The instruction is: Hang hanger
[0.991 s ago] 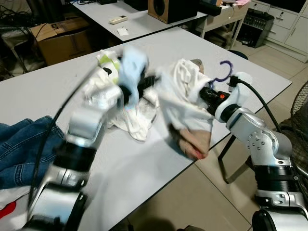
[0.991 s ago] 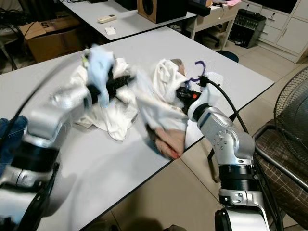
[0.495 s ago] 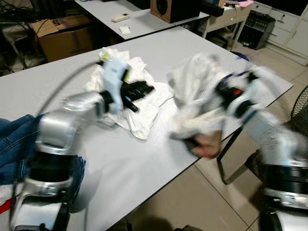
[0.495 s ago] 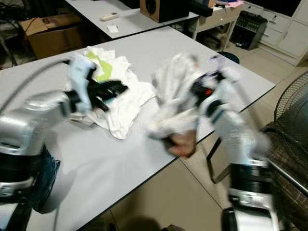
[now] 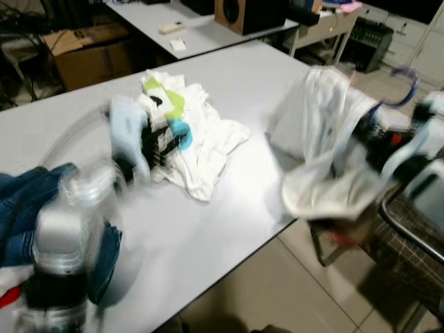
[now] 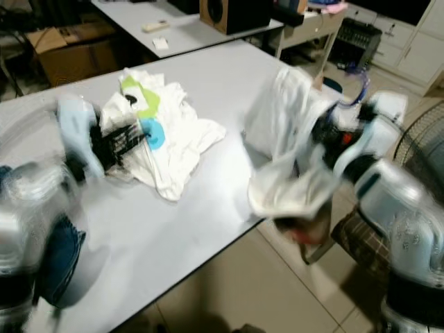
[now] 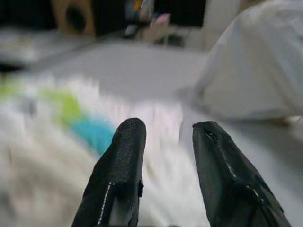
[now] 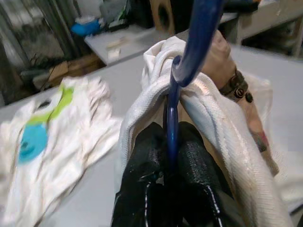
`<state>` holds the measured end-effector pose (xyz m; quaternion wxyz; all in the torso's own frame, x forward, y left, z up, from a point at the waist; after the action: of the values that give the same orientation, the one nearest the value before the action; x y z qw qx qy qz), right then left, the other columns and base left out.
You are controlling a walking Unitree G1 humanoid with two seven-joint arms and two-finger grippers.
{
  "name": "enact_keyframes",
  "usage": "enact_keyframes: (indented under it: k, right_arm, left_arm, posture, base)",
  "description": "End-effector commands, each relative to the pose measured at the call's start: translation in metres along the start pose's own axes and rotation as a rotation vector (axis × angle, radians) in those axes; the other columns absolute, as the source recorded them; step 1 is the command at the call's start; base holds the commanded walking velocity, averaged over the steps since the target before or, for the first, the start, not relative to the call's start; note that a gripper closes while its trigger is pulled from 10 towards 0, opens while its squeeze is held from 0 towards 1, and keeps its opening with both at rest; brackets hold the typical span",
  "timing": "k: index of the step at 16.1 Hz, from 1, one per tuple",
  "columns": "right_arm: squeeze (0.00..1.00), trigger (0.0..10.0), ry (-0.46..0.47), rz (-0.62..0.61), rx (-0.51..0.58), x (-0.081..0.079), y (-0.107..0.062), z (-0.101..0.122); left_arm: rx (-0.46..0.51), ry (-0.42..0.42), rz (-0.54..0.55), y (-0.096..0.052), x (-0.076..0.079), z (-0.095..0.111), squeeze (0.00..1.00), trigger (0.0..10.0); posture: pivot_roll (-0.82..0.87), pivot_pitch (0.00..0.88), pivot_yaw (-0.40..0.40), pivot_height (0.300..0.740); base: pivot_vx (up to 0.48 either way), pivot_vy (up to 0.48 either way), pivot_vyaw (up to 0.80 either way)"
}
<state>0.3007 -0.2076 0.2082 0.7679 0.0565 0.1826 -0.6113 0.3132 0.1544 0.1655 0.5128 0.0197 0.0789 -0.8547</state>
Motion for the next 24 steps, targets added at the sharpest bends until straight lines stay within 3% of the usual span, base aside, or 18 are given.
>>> enact_keyframes:
  k: [1, 3, 6, 15, 24]
  right_arm:
    - [0.00, 10.0, -0.011, 0.030, -0.009, -0.012, 0.000, -0.002]
    - [0.00, 10.0, 0.021, 0.037, -0.041, -0.020, 0.001, -0.017]
    - [0.00, 10.0, 0.030, 0.044, 0.035, -0.026, 0.001, -0.016]
    - [0.00, 10.0, -0.032, 0.047, 0.029, -0.026, -0.006, -0.027]
    - [0.00, 10.0, -0.063, 0.057, 0.008, -0.022, -0.010, -0.031]
  left_arm:
    - [0.025, 0.033, 0.023, 0.001, 0.001, 0.006, 0.00, 10.0]
    - [0.041, 0.001, 0.039, -0.001, 0.004, 0.006, 0.00, 10.0]
    - [0.064, -0.005, 0.062, -0.001, 0.005, 0.008, 0.00, 10.0]
    - [0.101, -0.013, 0.047, 0.000, 0.016, 0.007, 0.00, 10.0]
    - [0.093, -0.006, 0.055, -0.005, 0.018, 0.004, 0.00, 10.0]
  posture:
    - [0.01, 0.000, -0.043, 0.740]
    - [0.02, 0.000, -0.062, 0.740]
    - [0.02, 0.000, -0.065, 0.740]
    - [0.01, 0.000, -0.044, 0.740]
    - [0.01, 0.000, -0.054, 0.740]
  base:
    - [0.000, 0.000, 0.00]
    - [-0.131, 0.000, 0.00]
    - [-0.294, 0.000, 0.00]
    - [-0.033, 0.000, 0.00]
    - [0.000, -0.299, 0.00]
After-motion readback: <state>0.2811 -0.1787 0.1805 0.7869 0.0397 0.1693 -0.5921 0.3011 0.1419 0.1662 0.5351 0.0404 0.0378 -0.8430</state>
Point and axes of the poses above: a point about 5 cm out from each wrist's last joint towards the gripper, its own y axis pointing out of the wrist towards the gripper, its own z axis along the axis of the wrist's last joint, x = y × z, the point moved 3 cm from there along y, pointing out of the wrist towards the gripper, and after that the axes turned 6 degrees about y, right-handed, at the moved point
